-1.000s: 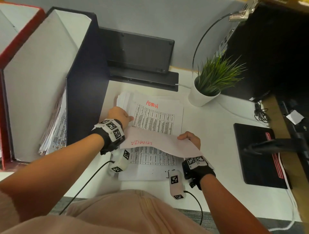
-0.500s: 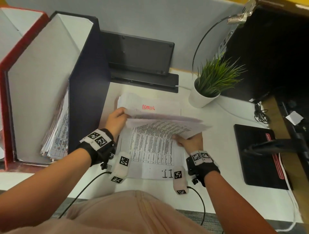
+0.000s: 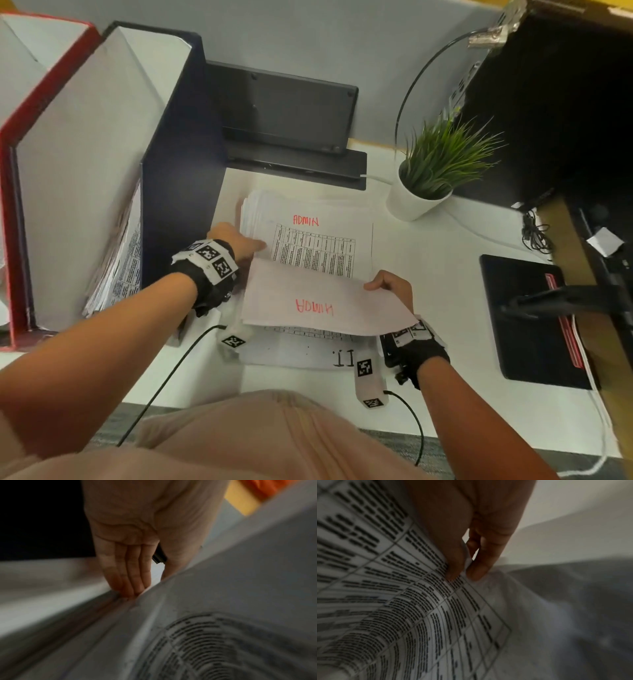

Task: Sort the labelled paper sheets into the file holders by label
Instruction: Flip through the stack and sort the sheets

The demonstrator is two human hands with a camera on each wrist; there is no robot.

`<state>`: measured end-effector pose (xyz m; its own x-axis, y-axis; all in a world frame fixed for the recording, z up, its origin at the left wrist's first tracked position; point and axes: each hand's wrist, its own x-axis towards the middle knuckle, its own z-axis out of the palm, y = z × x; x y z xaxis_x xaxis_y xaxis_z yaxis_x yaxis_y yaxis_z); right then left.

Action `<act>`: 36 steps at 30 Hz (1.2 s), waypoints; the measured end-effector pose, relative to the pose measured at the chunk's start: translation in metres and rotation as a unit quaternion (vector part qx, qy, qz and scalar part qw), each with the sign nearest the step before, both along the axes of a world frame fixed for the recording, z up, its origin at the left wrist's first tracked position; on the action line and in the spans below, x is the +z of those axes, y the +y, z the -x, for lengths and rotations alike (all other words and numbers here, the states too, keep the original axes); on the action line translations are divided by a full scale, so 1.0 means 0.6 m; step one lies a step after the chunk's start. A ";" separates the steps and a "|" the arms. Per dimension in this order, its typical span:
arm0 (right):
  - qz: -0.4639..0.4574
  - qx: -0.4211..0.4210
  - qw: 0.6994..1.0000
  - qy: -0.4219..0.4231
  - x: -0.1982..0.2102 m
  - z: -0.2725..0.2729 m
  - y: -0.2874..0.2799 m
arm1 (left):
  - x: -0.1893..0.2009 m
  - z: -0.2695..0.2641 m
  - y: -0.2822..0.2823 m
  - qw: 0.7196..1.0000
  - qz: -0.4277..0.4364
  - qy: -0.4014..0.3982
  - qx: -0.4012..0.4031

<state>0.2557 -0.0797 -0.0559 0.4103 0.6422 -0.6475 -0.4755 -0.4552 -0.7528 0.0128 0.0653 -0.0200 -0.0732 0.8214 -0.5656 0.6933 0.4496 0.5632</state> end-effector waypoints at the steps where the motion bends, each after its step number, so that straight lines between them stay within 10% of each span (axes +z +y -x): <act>1: -0.001 0.002 1.000 0.000 0.000 0.000 0.001 | 0.001 -0.001 -0.001 0.999 -0.003 0.035 -0.033; 14: -0.086 0.058 0.984 -0.145 0.008 0.000 -0.006 | 0.011 -0.011 -0.015 0.981 -0.110 0.065 -0.147; 18: -0.034 -0.014 0.999 -0.018 0.011 -0.003 0.005 | 0.013 -0.003 -0.029 0.973 -0.174 0.043 -0.147; 22: -0.010 0.020 0.997 -0.076 0.013 -0.007 0.010 | 0.016 0.000 -0.059 0.948 -0.288 -0.087 -0.101; 29: 0.021 0.127 0.940 -0.315 0.016 0.008 -0.005 | 0.017 -0.002 -0.081 0.939 -0.173 -0.295 -0.030; 36: -0.054 0.078 0.957 -0.275 0.021 0.009 -0.009 | 0.028 -0.002 -0.076 0.908 -0.098 -0.407 -0.028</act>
<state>0.2505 -0.0848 -0.0431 0.5631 0.7744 -0.2885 0.0731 -0.3944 -0.9160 0.0139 0.0199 -0.0034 0.3487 0.9016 -0.2561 0.0297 0.2624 0.9645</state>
